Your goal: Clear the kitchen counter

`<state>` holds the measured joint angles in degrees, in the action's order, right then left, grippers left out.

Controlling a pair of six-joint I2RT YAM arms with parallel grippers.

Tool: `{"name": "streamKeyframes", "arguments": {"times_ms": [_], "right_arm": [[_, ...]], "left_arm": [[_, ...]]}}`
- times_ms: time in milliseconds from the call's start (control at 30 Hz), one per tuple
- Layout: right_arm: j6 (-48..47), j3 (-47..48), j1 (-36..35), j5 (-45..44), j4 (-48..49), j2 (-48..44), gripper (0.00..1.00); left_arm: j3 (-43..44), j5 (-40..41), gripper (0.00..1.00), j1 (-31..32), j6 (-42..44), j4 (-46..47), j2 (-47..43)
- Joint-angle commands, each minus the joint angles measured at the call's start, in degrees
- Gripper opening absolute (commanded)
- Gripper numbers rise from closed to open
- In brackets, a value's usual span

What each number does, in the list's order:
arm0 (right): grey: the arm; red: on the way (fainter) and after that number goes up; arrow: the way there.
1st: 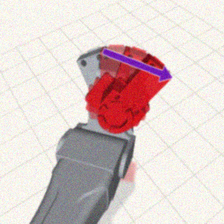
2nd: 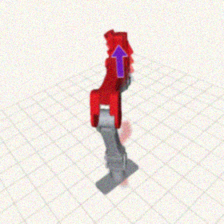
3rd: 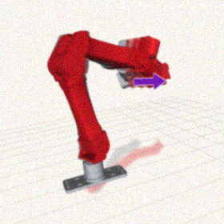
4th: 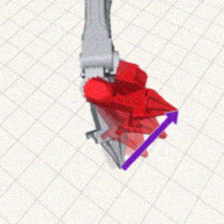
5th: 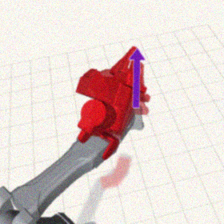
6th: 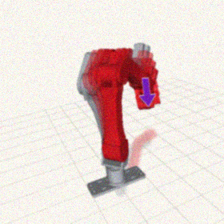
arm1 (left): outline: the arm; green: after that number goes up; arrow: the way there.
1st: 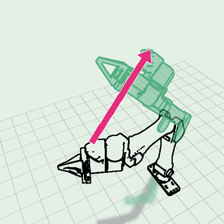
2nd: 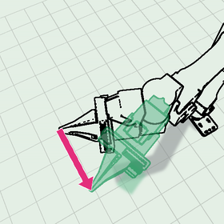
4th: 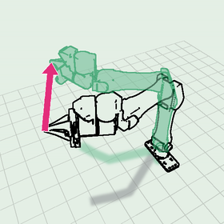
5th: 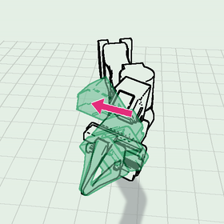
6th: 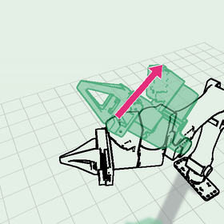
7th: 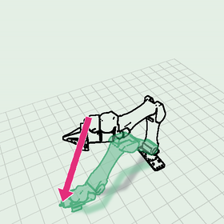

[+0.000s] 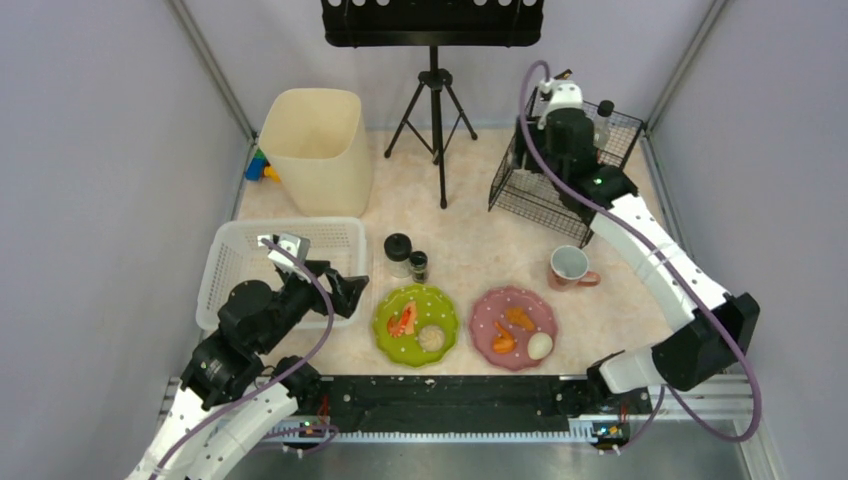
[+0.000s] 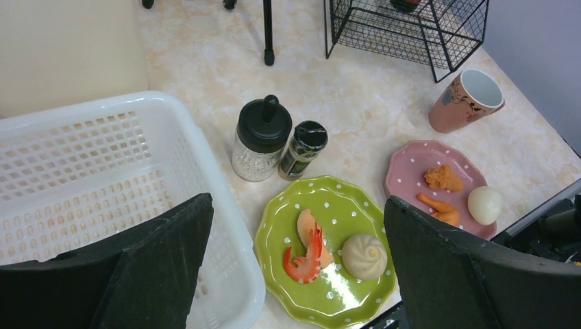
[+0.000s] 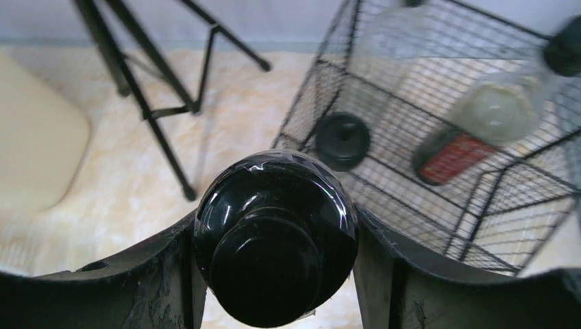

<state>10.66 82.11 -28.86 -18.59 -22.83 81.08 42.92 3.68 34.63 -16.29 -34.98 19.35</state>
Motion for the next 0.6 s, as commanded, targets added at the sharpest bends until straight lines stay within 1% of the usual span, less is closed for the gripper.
{"name": "streamKeyframes", "arguments": {"times_ms": [0,133,300,433,567], "right_arm": [[0.66,0.28,6.60,0.77,4.65,-5.09,0.00],[2.27,-0.77,12.26,2.86,5.79,-4.34,0.00],[2.72,-3.44,13.67,0.56,9.21,-3.14,0.00],[2.70,-5.44,13.86,-3.99,13.13,-1.92,0.00],[3.43,-6.55,15.18,-4.92,15.59,0.09,0.00]], "left_arm": [[-0.21,-0.86,0.99,-0.12,0.56,1.22,0.80],[-0.11,-1.81,0.99,-0.13,0.48,1.14,1.43],[-0.28,-1.73,0.99,-0.13,0.47,1.36,0.64],[-0.29,-2.07,0.99,-0.12,0.47,1.43,0.63],[-0.21,-2.35,0.99,-0.17,0.47,1.49,0.63]]}}
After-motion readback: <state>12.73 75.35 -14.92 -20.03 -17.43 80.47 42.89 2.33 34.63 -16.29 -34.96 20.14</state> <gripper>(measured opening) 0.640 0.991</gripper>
